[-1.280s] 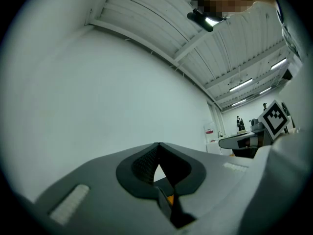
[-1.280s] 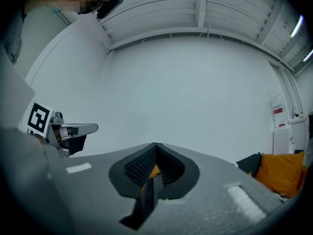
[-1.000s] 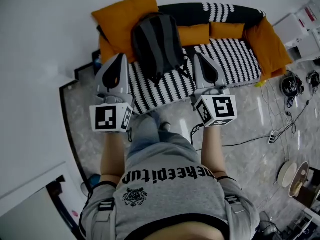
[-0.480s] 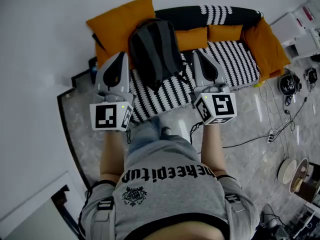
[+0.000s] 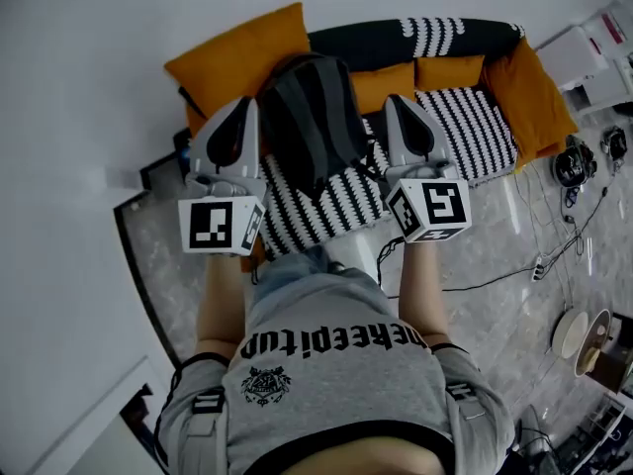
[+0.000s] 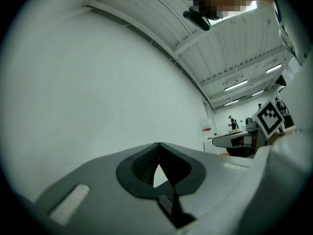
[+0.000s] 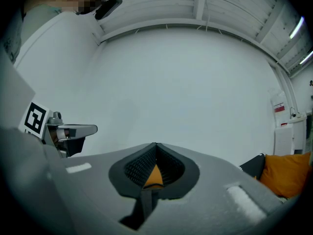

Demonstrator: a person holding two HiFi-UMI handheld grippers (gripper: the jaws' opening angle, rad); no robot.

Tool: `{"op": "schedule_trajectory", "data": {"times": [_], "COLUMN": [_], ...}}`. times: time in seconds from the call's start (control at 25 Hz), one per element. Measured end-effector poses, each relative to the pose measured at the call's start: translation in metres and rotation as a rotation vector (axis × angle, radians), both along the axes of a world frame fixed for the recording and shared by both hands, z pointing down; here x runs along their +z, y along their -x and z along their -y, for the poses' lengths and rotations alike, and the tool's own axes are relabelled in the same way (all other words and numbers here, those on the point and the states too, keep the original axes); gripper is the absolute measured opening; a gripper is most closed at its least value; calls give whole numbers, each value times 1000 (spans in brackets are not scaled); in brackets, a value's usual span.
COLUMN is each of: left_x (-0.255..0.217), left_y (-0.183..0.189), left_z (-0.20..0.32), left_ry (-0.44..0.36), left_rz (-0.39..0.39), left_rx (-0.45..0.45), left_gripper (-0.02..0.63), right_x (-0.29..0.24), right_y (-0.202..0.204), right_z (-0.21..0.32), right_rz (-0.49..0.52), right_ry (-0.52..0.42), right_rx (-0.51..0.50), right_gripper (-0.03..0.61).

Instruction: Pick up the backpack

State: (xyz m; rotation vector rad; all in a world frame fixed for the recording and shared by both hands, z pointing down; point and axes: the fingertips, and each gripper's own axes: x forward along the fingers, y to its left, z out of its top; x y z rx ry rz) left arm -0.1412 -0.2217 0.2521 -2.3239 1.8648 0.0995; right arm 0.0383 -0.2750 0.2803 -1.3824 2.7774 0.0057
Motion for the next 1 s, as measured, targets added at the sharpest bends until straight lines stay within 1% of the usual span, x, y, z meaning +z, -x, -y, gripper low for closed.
{"op": "schedule_trajectory", "data": {"times": [0.32,0.52,0.68,0.88,1.0], "left_x": [25,51,79,114,133], "left_y": [22,27,33,29,27], "left_z": [51,72,88,94,100], "left_ry": [54,131,177,261,296], "left_rz": [-6,-16,-19,-4,-22], "left_rx": [26,53,69,98,115], "left_gripper": [20,20,20,20,20], "right_x": [23,48,71,101,115], "right_y": [23,28,35,38,38], "right_z": [45,60,74,77,82], "right_rz": [-16,-27,-32,-43,-48], "right_ry": [49,120,156,226,256], "right_rx": [29,58,72,87,93], "right_gripper": [2,2,2,2,2]}}
